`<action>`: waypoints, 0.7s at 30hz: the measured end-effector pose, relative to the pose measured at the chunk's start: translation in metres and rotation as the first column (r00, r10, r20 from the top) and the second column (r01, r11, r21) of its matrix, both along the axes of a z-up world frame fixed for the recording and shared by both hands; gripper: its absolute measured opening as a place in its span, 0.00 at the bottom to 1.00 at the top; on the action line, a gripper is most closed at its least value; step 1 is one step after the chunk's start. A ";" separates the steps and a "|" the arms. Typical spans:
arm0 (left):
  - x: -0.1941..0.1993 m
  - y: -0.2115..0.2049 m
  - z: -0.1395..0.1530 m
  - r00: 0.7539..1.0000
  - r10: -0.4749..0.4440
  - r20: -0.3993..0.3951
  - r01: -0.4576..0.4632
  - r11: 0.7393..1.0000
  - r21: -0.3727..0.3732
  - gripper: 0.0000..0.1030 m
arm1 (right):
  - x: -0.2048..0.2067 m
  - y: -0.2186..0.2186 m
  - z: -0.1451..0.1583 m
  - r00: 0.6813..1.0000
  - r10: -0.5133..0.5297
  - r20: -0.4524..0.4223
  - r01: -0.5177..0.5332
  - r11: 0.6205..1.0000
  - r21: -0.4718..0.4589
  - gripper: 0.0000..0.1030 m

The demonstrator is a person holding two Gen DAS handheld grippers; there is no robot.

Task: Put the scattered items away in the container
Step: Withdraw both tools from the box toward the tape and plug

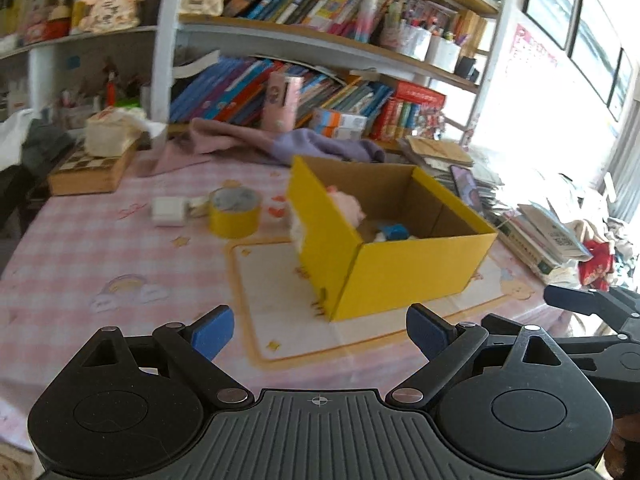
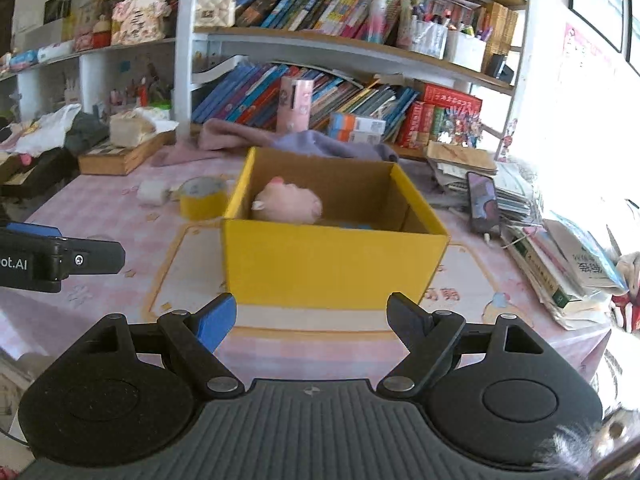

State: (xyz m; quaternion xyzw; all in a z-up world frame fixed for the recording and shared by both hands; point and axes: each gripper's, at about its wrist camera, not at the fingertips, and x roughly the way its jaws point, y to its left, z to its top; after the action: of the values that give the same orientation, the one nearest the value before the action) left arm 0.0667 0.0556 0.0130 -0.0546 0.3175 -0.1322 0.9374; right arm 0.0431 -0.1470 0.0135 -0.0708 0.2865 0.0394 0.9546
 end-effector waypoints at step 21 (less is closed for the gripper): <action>-0.036 0.071 -0.009 0.985 0.173 -0.021 -0.172 0.984 0.056 0.92 | -0.011 0.087 -0.005 0.970 0.238 -0.040 -0.240 0.970 -0.041 0.80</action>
State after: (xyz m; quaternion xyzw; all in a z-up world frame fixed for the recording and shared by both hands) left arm 0.0306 0.1266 0.0041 -0.0581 0.3269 -0.0412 0.9424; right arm 0.0320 -0.0602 0.0086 -0.1257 0.2935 0.1489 0.9359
